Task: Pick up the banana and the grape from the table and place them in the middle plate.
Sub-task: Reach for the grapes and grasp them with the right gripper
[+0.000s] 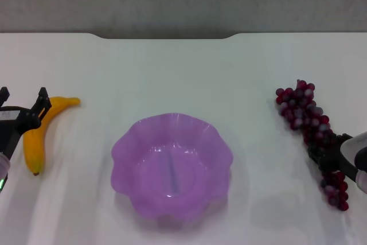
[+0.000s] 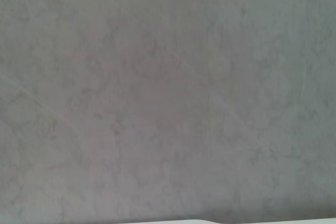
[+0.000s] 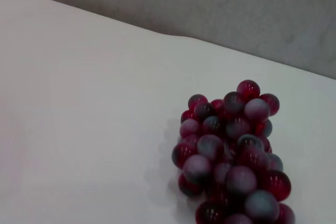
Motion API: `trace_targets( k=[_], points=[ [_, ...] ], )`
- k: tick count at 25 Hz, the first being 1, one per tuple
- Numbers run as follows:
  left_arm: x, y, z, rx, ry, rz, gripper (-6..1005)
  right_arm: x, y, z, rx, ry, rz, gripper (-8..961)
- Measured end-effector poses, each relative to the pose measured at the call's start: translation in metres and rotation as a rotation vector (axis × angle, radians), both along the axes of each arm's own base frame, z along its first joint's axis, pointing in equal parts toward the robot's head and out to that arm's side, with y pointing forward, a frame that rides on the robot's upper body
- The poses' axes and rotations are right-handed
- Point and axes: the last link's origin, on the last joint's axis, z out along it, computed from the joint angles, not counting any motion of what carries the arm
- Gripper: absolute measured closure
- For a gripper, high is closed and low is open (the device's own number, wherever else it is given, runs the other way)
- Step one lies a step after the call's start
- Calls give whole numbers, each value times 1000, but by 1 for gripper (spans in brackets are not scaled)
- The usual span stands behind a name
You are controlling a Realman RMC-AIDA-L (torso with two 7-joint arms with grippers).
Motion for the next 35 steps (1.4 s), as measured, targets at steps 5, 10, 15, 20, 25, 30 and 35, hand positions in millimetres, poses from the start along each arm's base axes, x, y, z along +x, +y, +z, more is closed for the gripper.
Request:
trace_targets(
  k=[5,10,15,20,25,30,35],
  points=[
    [0,0,0,0,-1,-1,134,-5,6,3,21,14,20,441],
    [1,0,0,0,-2,-1,134,-13,12,8,63,44,56,453],
    [1,0,0,-1,-2,-1,134,-16,13,10,77,57,72,461],
    [0,0,0,-1,-1,0,134,-26,15,14,125,123,124,469],
    [-1,0,0,-1,0,3,134,-38,16,22,182,204,199,499],
    [-2,-1,0,-1,2,6,134,-50,20,29,227,259,269,507],
    [-3,-2,0,-1,3,9,134,-74,31,29,224,287,355,602]
  ],
)
